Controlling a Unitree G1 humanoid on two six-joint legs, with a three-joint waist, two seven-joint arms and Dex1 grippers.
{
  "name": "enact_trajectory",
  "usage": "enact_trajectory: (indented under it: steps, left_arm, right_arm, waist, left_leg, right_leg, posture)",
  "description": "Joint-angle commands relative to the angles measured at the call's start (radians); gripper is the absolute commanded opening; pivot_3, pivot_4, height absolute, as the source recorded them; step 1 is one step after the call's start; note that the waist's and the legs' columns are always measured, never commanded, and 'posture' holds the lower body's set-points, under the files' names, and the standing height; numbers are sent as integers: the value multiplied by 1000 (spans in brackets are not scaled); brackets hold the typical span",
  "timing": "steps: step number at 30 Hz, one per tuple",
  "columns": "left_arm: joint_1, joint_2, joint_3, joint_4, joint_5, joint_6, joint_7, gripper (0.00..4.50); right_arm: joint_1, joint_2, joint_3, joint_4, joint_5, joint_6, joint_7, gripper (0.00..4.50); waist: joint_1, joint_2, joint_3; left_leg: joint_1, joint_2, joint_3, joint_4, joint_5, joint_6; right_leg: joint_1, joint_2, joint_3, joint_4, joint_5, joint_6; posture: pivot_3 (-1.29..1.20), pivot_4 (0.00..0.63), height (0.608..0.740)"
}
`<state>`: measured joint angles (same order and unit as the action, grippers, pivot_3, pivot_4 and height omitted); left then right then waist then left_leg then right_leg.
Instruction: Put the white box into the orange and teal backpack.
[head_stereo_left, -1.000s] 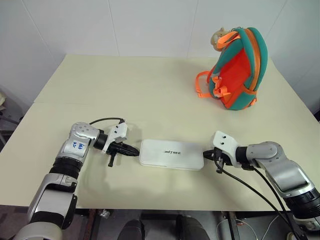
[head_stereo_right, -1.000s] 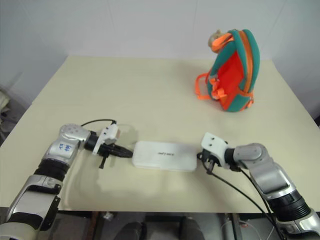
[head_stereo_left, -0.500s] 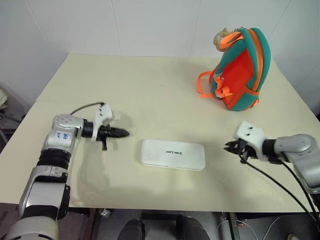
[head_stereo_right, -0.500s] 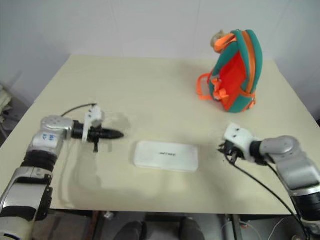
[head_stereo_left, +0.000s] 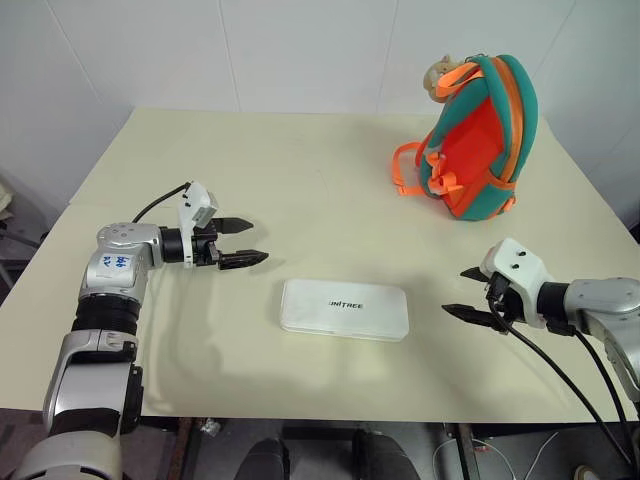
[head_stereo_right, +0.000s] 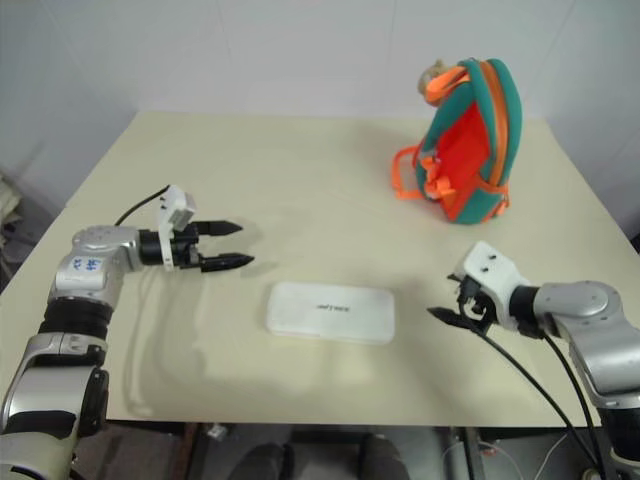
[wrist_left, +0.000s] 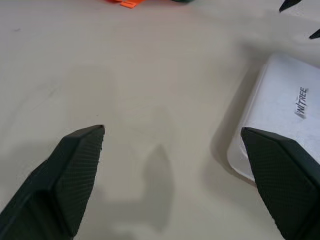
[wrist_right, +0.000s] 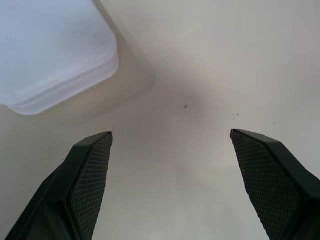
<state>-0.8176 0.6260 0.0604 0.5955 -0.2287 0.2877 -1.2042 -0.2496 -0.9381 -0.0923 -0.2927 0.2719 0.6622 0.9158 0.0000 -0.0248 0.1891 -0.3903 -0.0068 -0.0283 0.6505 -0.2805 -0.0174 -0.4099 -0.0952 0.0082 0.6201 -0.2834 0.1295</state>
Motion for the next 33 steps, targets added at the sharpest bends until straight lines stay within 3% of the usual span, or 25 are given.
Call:
enact_trajectory:
  steps: [1, 3, 8, 24, 33]
  left_arm:
    - [14, -2, 46, -67, -59, -1, 2, 4483]
    - [48, 5, 43, -116, -91, 42, -26, 4483]
    - [107, 16, 44, -237, -214, 366, -32, 4483]
    - [152, 49, -11, -384, -254, 733, 118, 4483]
    - [165, 73, -64, -421, -264, 838, 135, 4483]
  right_arm:
    - [-10, 14, 7, -31, -45, -35, -65, 4500]
    - [-23, 41, 46, -15, -113, -70, -138, 4500]
    - [-35, 90, 135, 2, -200, -138, -191, 4500]
    - [-59, 133, 166, -13, -190, -158, -156, 4500]
    - [-40, 132, 197, 1, -220, -185, -149, 4500]
  waist:
    - [0, 0, 0]
    - [-2, 0, 0]
    - [-3, 0, 0]
    - [-2, 0, 0]
    - [-3, 0, 0]
  left_leg:
    - [0, 0, 0, 0, 0, 0]
    - [0, 0, 0, 0, 0, 0]
    - [0, 0, 1, -1, 0, 0]
    - [1, 0, 1, -1, 0, 0]
    - [1, 0, 1, -1, 0, 0]
  right_leg:
    - [0, 0, 0, 0, 0, 0]
    - [0, 0, 0, 0, 0, 0]
    - [-1, 0, 1, 0, 0, 0]
    - [0, 0, 1, 0, 0, 0]
    - [0, 0, 1, 0, 0, 0]
  posture:
    - [0, 150, 740]
    - [0, 150, 740]
    - [0, 150, 740]
    - [0, 150, 740]
    - [0, 150, 740]
